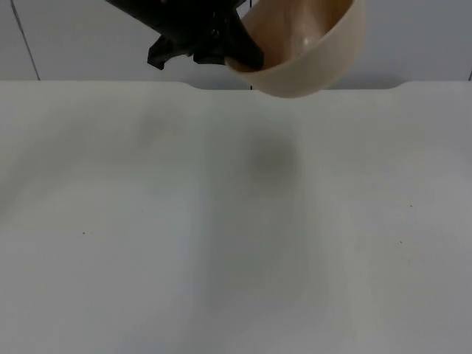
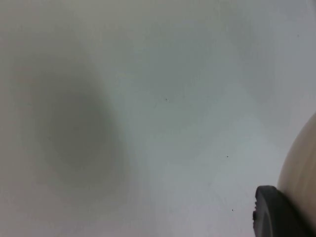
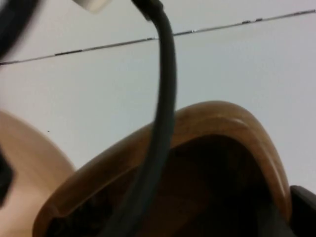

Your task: Pick up the bowl with the left hand and pour the coffee beans from the cup into the bowl with the right hand.

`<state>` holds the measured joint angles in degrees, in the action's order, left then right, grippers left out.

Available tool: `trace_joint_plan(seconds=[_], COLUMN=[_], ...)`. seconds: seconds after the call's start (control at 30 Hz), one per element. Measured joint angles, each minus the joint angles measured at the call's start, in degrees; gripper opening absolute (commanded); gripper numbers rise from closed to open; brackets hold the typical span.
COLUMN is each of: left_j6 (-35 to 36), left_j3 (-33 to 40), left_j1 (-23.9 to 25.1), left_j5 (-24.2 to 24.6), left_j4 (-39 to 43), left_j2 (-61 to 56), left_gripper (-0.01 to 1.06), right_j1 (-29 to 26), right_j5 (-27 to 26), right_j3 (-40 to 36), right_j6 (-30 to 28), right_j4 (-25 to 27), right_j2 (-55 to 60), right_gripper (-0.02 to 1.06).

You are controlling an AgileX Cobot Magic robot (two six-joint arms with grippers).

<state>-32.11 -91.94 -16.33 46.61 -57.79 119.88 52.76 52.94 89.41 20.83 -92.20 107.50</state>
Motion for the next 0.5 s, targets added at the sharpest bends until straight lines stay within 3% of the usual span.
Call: trace_joint_plan(seconds=[0.17,0.5], left_j6=[0.0,0.0], left_j3=[0.0,0.0], left_j1=[0.0,0.0], left_j5=[-0.12,-1.64], left_j4=[0.0,0.22], left_j2=[0.0,0.0], left_gripper=[0.0,0.0], right_j1=[-0.12,-0.12], right_j5=[0.12,0.12], right_j3=[0.0,0.0], right_j6=[0.14,0.14], right_j4=[-3.03,-3.05], right_j2=[0.0,0.0], right_gripper=[0.0,0.0])
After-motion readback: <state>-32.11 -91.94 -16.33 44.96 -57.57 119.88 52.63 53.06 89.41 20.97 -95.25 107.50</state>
